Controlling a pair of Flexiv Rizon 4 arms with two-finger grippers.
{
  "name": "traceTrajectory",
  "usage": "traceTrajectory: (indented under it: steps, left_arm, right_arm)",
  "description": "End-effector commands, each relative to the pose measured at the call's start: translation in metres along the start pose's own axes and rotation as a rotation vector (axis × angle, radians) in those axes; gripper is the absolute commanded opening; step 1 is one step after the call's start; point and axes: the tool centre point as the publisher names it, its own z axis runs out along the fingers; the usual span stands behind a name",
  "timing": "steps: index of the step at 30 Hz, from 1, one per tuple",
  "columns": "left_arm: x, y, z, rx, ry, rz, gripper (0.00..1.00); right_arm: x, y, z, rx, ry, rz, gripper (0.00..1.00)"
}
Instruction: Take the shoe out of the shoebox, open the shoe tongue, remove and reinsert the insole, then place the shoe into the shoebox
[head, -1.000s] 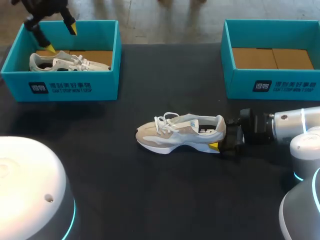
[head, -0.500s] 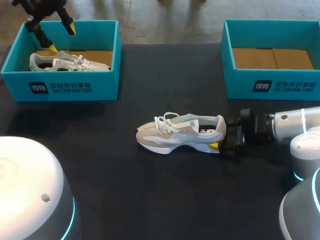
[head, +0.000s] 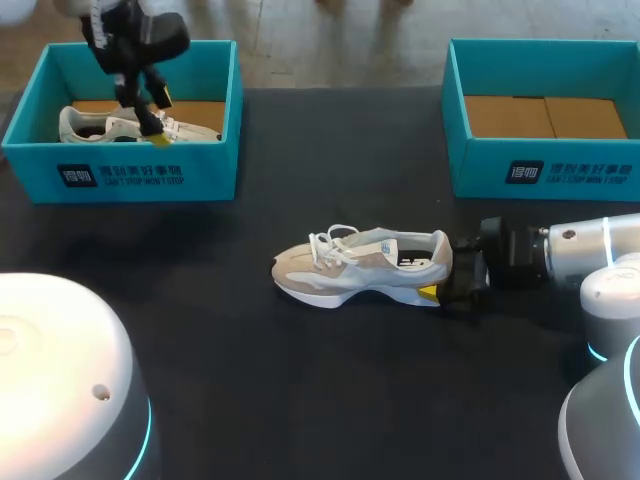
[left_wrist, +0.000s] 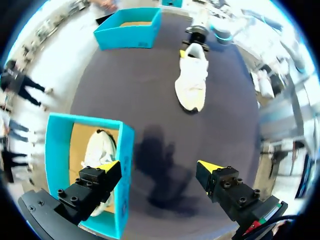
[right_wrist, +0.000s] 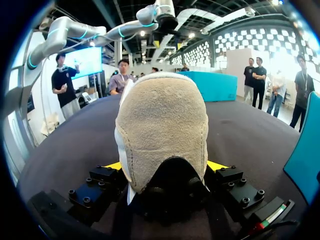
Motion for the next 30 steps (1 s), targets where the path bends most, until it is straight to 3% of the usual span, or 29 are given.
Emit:
traceTrajectory:
  steps: [1,8,17,30]
  left_arm:
    - [0.015,-0.007,0.004,-0.024,-0.046,-0.482,1.00]
    - [0.041,-0.023,0.015,0.022,0.059,-0.633,1.00]
    - [0.080,-0.058,0.024,0.013,0.049,-0.607,1.00]
    - [0.080,-0.058,0.024,0.013,0.049,-0.607,1.00]
  right_arm:
    - [0.000,0.001,0.001,0.004,-0.001,0.001,0.00]
    - [0.000,0.001,0.001,0.004,-0.001,0.001,0.00]
    - [0.000,0.001,0.001,0.004,-0.001,0.001,0.00]
    - [0.000,0.001,0.001,0.004,-0.001,0.001,0.00]
